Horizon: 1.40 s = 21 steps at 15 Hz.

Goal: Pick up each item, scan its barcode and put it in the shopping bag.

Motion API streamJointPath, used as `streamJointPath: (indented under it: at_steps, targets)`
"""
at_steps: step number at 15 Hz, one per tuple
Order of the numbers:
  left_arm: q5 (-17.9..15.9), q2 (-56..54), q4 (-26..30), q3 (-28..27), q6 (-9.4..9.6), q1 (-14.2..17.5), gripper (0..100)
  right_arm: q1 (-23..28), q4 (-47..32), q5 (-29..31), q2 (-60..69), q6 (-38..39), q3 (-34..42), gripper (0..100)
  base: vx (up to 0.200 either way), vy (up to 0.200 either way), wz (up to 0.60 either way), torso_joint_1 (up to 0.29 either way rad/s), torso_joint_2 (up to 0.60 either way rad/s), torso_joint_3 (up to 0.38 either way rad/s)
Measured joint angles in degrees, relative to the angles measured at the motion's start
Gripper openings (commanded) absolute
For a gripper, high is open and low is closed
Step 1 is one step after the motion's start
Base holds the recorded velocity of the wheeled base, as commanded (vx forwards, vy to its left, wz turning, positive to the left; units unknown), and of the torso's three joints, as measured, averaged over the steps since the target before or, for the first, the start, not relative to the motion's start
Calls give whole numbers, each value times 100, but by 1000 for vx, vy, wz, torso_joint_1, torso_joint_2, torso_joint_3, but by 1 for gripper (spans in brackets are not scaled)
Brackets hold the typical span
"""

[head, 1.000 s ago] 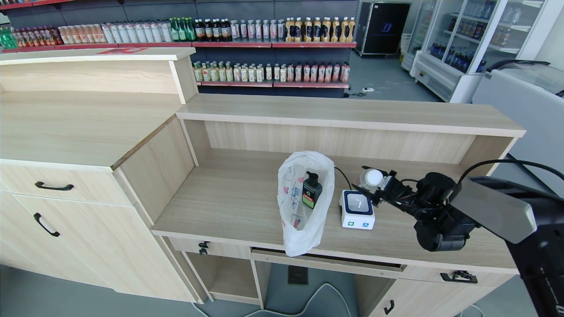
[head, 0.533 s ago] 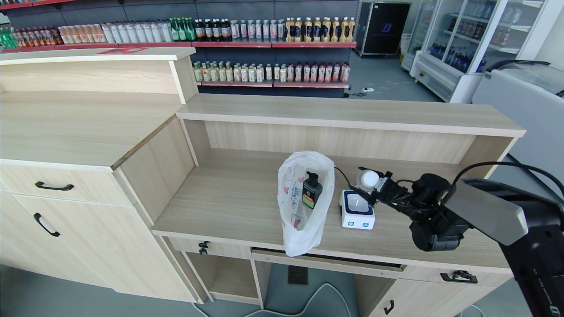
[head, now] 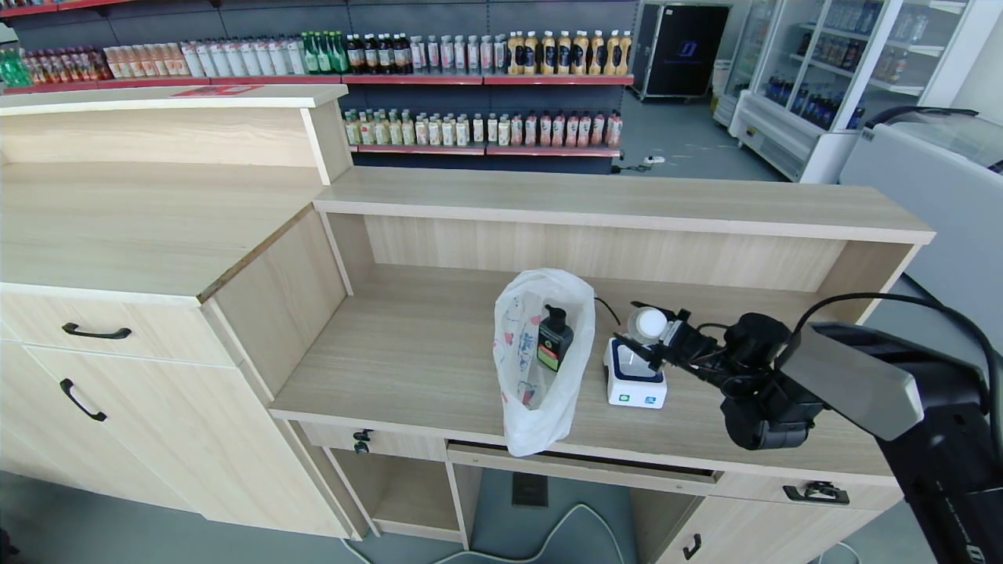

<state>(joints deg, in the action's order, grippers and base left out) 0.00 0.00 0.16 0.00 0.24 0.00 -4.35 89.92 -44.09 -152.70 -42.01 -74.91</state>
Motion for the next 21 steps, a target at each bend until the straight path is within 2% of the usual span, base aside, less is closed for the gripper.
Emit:
streamJointPath:
  at_steps: [15, 18, 21]
  targets:
    - [0, 0, 2, 0, -4, 0, 100, -44, 2, 4, 0, 104, -127, 0, 0, 0, 0, 0, 0, 0]
    - [0, 0, 2, 0, -2, 0, 100, 118, 0, 6, 308, 539, -28, 0, 0, 0, 0, 0, 0, 0]
    - [0, 0, 2, 0, -2, 0, 100, 492, -1, 28, 1023, 1161, 673, 0, 0, 0, 0, 0, 0, 0]
